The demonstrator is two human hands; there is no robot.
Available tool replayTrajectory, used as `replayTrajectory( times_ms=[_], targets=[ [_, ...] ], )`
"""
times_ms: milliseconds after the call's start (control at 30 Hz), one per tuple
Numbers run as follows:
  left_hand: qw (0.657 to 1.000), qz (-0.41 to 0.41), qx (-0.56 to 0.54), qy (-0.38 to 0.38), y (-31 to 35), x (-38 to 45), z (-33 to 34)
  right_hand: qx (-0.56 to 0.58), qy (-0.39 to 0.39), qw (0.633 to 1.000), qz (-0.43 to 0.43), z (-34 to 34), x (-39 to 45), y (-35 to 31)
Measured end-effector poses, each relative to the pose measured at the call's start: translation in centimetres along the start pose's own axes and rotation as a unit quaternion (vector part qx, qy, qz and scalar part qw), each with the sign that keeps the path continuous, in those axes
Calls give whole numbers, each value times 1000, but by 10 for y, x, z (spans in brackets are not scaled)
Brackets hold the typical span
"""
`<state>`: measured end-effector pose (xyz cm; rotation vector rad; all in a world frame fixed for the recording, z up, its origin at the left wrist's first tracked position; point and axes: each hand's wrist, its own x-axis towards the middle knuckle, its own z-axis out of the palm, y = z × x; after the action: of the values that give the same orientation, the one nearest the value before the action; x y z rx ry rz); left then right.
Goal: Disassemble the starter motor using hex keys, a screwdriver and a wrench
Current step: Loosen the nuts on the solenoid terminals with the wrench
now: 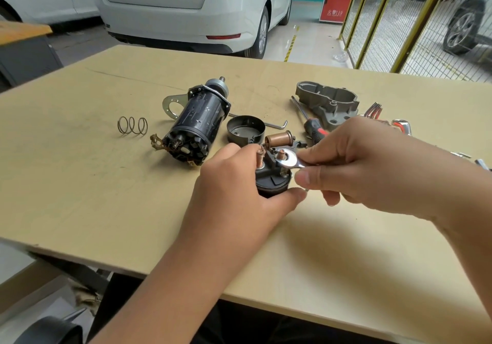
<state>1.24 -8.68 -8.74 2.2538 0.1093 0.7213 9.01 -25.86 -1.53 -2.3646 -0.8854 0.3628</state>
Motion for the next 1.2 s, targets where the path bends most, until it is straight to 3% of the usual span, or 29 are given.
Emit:
replayTrajectory(
  times_ms=[433, 1200],
  targets=[
    [997, 8, -35, -64, -1, 8, -10, -78, -8, 996, -30, -4, -1, 5],
    [997, -14, -41, -68, -10, 18, -18, 31, -28, 989, -144, 11, 12, 22]
  ],
)
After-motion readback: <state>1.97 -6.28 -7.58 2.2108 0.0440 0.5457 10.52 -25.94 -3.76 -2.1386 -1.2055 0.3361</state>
